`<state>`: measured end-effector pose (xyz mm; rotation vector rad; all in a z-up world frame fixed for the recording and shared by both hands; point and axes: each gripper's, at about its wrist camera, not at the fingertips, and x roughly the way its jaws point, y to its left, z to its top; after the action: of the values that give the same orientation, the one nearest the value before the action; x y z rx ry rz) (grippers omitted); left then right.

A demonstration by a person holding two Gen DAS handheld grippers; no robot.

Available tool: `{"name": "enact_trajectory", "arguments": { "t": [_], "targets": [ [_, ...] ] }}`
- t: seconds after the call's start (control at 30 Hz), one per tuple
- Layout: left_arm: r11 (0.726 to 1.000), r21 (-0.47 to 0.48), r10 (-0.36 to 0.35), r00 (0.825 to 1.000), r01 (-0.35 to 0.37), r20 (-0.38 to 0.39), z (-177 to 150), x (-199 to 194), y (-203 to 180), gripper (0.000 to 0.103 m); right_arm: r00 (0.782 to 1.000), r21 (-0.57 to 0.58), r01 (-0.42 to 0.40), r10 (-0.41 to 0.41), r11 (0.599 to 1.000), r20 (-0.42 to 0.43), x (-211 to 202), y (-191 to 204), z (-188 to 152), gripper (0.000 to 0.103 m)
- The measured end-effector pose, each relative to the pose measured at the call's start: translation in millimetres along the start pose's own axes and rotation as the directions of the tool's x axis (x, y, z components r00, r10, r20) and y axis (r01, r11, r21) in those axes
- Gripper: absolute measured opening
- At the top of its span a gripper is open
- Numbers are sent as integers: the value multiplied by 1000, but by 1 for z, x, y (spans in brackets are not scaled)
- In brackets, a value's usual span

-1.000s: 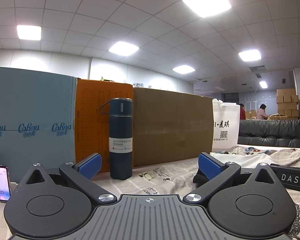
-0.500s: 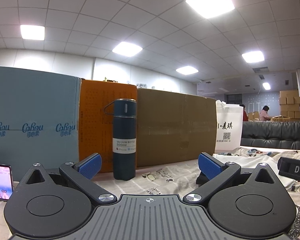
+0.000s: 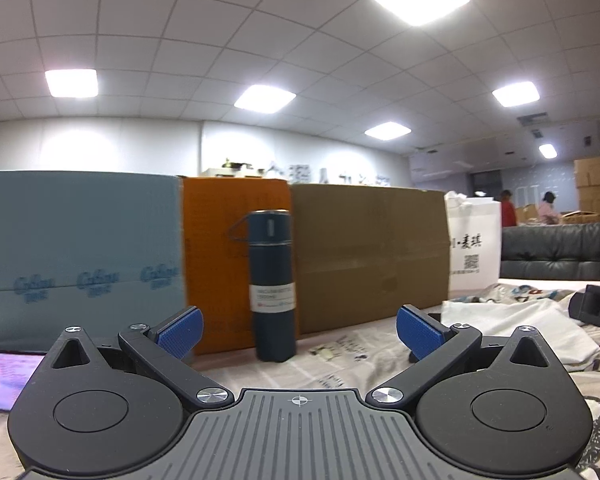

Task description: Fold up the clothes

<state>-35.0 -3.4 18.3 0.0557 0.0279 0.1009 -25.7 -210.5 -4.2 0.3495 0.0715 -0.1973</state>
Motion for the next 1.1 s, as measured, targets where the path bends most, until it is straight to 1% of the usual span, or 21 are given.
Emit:
{"name": "enact_trajectory", "arguments": {
  "t": [0.17, 0.27, 0.33, 0.37, 0.4, 0.47, 0.53, 0.57, 0.6, 0.67, 0.73, 0.83, 0.87, 0.93, 0.97, 1.0, 1.07, 1.1],
  "targets": [
    [998, -32, 47, 999, -47, -4, 7, -36, 21, 103, 995, 1, -102, 102, 995, 1, -27, 7, 10, 103],
    [994, -40, 100, 995, -100, 16, 15, -64, 40, 103, 979, -21, -203, 204, 979, 18, -51, 19, 15, 103],
    [991, -55, 120, 992, -119, 30, 20, -85, 59, 103, 959, -45, -283, 284, 958, 19, -69, 32, 17, 103],
    [990, -65, 129, 991, -126, 36, 22, -96, 69, 103, 944, -58, -327, 329, 943, 11, -77, 39, 16, 103],
    [988, -78, 136, 990, -133, 39, 24, -106, 80, 103, 928, -70, -372, 373, 926, 2, -86, 47, 16, 103],
    [984, -106, 149, 988, -144, 40, 27, -127, 104, 103, 883, -92, -468, 468, 879, -25, -103, 65, 14, 103],
    [977, -117, 187, 980, -179, 68, 31, -150, 127, 103, 828, -126, -560, 558, 819, -55, -121, 88, 12, 103],
    [972, -110, 220, 971, -210, 90, 33, -161, 139, 103, 796, -142, -605, 602, 783, -70, -130, 100, 11, 103],
    [963, -105, 260, 958, -248, 117, 36, -172, 151, 103, 762, -158, -647, 643, 746, -85, -138, 113, 10, 103],
    [936, -115, 350, 920, -334, 175, 42, -195, 178, 103, 687, -193, -723, 717, 663, -113, -157, 142, 7, 103],
    [899, -146, 435, 873, -412, 219, 50, -219, 208, 103, 603, -226, -792, 784, 567, -146, -176, 171, 4, 103],
    [837, -207, 547, 799, -507, 250, 63, -255, 258, 103, 467, -238, -877, 855, 417, -224, -200, 216, -4, 103],
    [817, -248, 573, 780, -521, 249, 64, -265, 276, 103, 419, -240, -900, 874, 364, -246, -207, 231, -7, 103],
    [774, -364, 615, 754, -518, 232, 62, -283, 313, 103, 328, -242, -934, 903, 264, -278, -221, 258, -13, 103],
    [748, -420, 634, 741, -514, 221, 61, -292, 332, 103, 291, -248, -943, 911, 221, -294, -230, 271, -17, 103],
    [719, -474, 653, 728, -508, 209, 59, -301, 350, 103, 260, -252, -950, 915, 185, -308, -239, 284, -22, 103],
    [653, -577, 688, 703, -491, 180, 57, -319, 388, 103, 210, -258, -958, 919, 126, -333, -253, 306, -31, 103],
    [611, -628, 709, 686, -482, 163, 51, -326, 404, 103, 184, -262, -961, 919, 93, -349, -263, 316, -36, 103]
  ]
}}
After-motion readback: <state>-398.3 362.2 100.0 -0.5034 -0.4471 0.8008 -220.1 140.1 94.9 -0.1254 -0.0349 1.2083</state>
